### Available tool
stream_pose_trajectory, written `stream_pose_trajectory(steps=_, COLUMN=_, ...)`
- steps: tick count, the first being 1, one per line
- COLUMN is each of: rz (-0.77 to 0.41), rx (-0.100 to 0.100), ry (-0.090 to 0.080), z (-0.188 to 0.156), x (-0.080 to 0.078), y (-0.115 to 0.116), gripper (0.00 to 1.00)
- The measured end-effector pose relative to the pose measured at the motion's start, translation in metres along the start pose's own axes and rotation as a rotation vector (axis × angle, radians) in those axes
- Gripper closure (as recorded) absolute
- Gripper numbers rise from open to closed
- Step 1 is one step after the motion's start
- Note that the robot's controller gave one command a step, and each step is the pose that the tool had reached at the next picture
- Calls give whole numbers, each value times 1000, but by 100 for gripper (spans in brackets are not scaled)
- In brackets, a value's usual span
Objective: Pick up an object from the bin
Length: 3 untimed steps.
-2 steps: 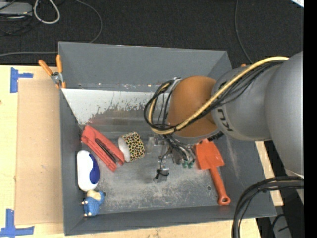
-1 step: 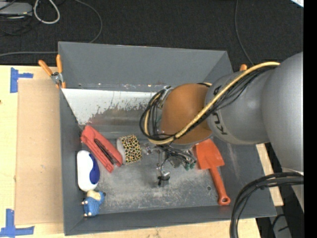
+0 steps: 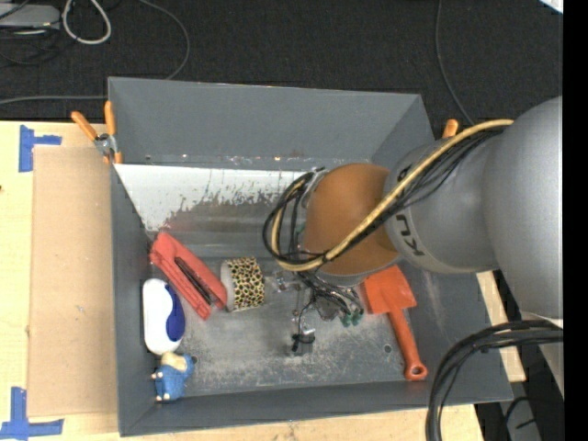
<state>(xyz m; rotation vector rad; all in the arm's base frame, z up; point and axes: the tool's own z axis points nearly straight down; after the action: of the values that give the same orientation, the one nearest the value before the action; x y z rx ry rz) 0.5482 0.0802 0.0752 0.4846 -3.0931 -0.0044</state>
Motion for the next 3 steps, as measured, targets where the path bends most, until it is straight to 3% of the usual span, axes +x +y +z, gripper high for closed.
stream_pose_trajectory(steps=1, rz=-217, rx=3, ry=-4, z=6, x=4, y=5, gripper=0)
stream_pose_trajectory(steps=2, rz=33, rx=5, ry=11, z=8, x=23, y=87, gripper=0)
stream_pose_trajectory(steps=3, rz=-222, rx=4, ry=-5, z=5, x=-9, y=29, gripper=100)
